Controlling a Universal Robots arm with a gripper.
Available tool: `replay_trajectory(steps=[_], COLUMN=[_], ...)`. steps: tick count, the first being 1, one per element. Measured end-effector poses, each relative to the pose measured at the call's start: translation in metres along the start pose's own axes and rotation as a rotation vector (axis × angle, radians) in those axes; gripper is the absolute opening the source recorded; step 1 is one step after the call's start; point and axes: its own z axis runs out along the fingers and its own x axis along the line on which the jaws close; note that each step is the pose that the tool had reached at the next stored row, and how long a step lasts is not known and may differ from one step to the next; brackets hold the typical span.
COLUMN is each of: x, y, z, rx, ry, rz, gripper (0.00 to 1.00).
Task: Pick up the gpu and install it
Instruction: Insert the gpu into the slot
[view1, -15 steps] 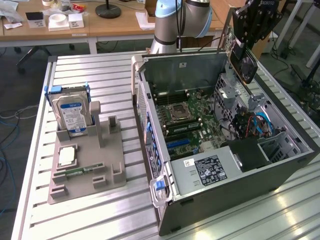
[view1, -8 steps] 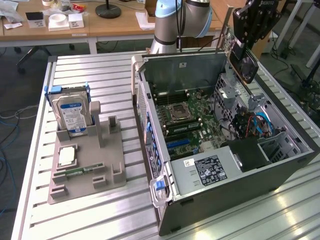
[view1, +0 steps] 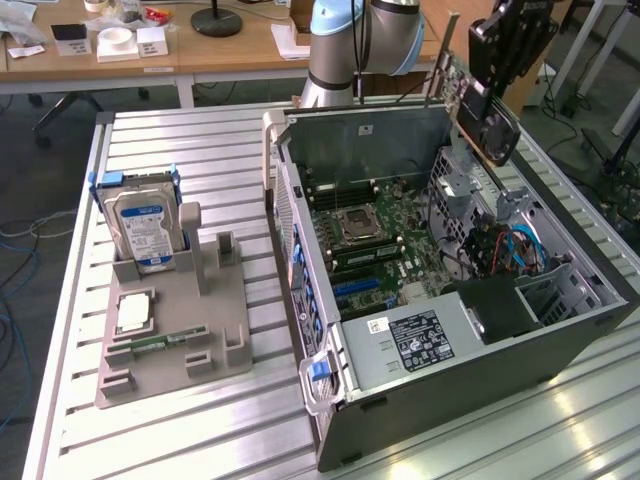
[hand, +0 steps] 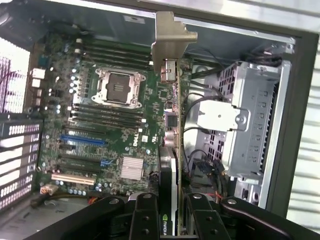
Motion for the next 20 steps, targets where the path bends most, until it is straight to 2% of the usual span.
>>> replay_trajectory(steps=[20], x=[0.0000], y=[-0.0001], z=[0.0011], rx=[-0.0080], ry=[0.0153], rz=[-0.364], gripper=[0.27])
